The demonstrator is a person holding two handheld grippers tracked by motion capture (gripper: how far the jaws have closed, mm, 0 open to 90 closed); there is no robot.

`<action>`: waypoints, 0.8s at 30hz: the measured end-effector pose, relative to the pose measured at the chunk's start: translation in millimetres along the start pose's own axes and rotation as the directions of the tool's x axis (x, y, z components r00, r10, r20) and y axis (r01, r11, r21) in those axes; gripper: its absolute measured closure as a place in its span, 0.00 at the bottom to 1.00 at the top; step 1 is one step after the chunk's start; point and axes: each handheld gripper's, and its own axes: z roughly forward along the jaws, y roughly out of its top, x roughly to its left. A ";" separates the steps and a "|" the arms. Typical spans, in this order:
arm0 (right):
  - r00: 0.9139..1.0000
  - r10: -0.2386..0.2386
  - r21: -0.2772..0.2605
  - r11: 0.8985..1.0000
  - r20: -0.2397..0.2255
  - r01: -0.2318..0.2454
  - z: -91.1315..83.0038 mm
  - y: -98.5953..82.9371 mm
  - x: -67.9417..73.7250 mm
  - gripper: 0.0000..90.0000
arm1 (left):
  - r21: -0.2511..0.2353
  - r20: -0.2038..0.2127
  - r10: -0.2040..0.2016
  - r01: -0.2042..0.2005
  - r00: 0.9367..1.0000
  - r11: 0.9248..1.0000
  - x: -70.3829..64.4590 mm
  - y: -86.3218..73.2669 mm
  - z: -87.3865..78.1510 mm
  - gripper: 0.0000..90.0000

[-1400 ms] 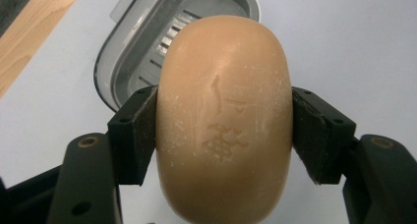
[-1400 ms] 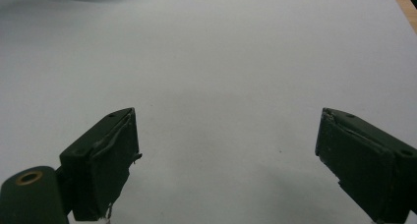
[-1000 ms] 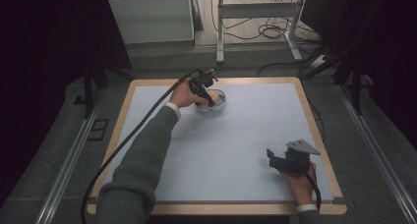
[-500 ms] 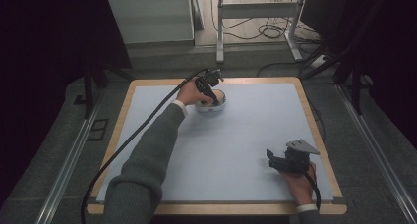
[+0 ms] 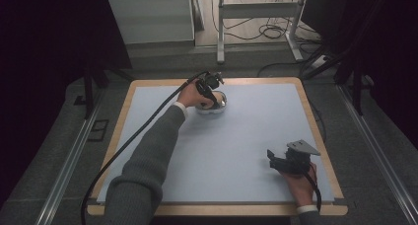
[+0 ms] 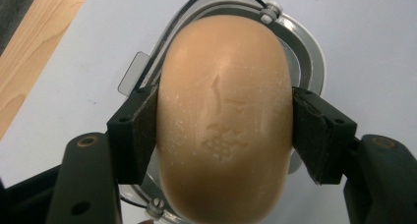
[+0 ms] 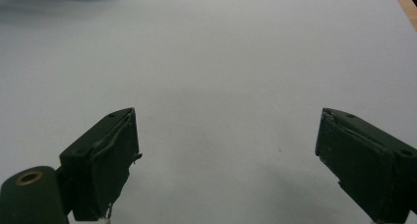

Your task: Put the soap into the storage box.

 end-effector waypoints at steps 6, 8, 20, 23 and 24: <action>1.000 -0.002 0.000 1.000 0.000 0.002 0.0 0.0 0.1 0.10 | -0.037 0.011 0.000 0.000 1.000 0.999 -2.1 -1.3 -16.7 0.33; 1.000 -0.003 0.000 1.000 0.000 0.003 -0.1 -0.1 0.2 0.10 | -0.042 0.004 0.009 -0.009 1.000 0.999 -4.6 -3.4 -21.9 0.32; 1.000 -0.005 0.002 1.000 0.003 0.005 0.2 0.0 0.4 0.10 | -0.142 -0.003 0.001 -0.001 1.000 0.990 -23.6 -53.2 -63.7 0.27; 1.000 -0.005 0.003 1.000 0.002 0.005 0.2 0.1 0.4 0.10 | -0.186 -0.002 -0.007 0.006 1.000 0.983 -31.4 -70.9 -73.3 0.28; 1.000 -0.005 0.003 1.000 0.002 0.005 0.2 0.1 0.4 0.10 | -0.186 -0.002 -0.007 0.006 1.000 0.983 -31.4 -70.9 -73.3 0.28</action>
